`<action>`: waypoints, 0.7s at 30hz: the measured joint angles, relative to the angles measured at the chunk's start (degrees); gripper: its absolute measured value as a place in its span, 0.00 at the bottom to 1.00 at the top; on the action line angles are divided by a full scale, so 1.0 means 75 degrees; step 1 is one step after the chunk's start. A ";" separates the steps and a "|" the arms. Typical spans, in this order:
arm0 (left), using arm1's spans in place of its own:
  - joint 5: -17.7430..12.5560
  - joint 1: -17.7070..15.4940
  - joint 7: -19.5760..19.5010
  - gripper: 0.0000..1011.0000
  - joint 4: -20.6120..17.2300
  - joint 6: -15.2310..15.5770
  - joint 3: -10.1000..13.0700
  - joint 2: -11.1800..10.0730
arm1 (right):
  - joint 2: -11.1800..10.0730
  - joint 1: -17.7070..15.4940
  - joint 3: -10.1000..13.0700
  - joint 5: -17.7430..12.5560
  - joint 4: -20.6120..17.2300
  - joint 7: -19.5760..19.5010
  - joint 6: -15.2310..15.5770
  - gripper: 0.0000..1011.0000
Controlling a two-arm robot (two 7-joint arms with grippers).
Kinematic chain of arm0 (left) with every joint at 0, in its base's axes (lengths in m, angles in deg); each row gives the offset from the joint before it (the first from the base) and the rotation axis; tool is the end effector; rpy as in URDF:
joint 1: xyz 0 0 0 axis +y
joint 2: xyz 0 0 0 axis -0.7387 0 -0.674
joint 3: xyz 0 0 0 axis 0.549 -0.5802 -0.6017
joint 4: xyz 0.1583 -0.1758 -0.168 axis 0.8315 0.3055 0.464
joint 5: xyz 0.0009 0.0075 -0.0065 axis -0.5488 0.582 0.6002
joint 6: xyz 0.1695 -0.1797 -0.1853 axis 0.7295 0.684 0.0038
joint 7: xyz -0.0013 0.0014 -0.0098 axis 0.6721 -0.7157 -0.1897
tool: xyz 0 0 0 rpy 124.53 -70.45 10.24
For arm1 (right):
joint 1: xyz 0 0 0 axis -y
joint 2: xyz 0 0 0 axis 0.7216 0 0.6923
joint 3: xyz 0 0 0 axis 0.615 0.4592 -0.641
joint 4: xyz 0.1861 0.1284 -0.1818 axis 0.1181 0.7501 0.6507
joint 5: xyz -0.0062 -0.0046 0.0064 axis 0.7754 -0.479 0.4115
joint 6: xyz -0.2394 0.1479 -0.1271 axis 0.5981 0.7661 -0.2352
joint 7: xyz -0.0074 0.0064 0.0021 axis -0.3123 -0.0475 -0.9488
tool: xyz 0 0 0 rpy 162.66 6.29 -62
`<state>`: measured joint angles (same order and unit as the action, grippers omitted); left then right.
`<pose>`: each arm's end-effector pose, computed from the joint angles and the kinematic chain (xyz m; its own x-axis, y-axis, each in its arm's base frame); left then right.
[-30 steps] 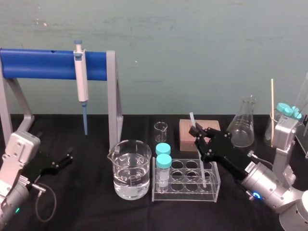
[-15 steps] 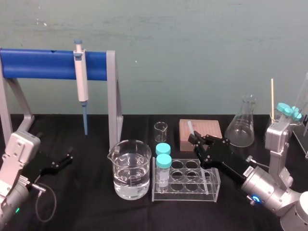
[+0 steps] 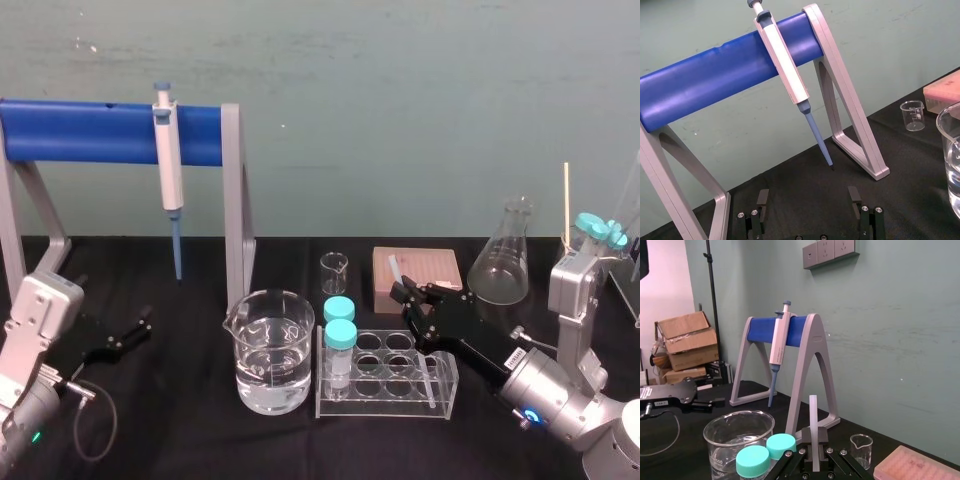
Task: Pick up the stirring rod with one hand, then place it down.
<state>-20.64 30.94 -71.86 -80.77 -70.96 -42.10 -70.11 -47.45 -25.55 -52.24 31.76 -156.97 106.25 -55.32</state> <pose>0.3581 0.0826 -0.3022 0.2924 0.8802 0.3737 -0.9552 0.2875 0.0702 0.4035 -0.0496 -0.3178 0.7216 -0.6917 0.0290 0.6814 0.7169 0.1473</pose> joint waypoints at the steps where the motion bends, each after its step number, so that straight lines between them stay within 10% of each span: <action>1: 0.0000 0.0000 0.0000 0.99 0.0000 0.0000 0.0000 -0.0001 | 0.0000 0.0000 0.0000 0.0000 0.0000 0.0000 -0.0001 0.07; 10: 0.0001 0.0000 0.0000 0.99 0.0000 0.0000 0.0000 0.0000 | 0.0004 0.0003 0.0006 -0.0002 0.0000 0.0003 -0.0014 0.11; 21: 0.0000 0.0000 0.0000 0.99 0.0000 0.0000 0.0000 0.0000 | 0.0004 0.0002 0.0012 -0.0005 0.0000 0.0007 -0.0022 0.43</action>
<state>-20.64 30.95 -71.86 -80.77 -70.96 -42.11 -70.11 -47.41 -25.54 -52.15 31.73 -156.97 106.31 -55.48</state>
